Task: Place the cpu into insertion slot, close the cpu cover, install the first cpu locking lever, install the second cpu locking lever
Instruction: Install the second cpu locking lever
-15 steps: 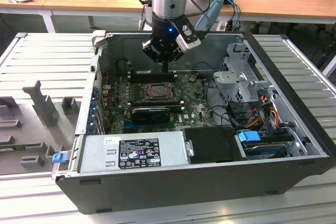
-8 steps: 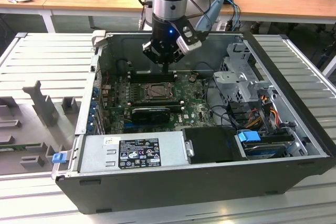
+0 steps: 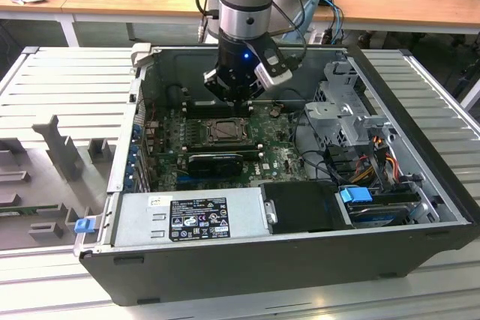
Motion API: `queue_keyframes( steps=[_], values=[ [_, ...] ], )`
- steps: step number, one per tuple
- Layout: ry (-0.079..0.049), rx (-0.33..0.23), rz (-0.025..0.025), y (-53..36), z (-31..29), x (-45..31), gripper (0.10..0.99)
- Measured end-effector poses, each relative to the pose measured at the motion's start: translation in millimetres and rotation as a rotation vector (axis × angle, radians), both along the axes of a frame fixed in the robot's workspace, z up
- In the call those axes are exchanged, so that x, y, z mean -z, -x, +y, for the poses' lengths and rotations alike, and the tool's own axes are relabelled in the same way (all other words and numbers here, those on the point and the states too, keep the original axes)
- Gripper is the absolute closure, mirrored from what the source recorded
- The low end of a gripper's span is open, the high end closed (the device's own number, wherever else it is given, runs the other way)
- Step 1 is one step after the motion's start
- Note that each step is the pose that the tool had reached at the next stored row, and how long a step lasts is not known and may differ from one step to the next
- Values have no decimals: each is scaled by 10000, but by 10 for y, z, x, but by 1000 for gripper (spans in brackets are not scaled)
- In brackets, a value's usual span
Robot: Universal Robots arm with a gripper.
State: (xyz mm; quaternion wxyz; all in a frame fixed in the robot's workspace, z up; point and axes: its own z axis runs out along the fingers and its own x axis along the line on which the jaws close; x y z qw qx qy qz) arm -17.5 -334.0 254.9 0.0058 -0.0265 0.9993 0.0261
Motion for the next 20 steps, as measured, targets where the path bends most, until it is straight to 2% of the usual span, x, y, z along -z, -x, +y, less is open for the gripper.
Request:
queue_keyframes(
  steps=[1,4,7,9,11,12,15,18,20],
  values=[
    [-11,1,62,-1,-35,19,980],
    [-12,0,191,-1,-79,57,980],
    [-58,-1,192,-2,-172,103,980],
    [-162,-2,193,-2,-223,122,980],
    [-439,-4,191,-1,-260,135,980],
    [-478,-5,190,-2,-282,148,980],
    [-509,-5,191,9,-372,174,980],
    [-525,-8,192,44,-397,181,980],
    [-531,-10,191,123,-411,188,980]
  ],
)
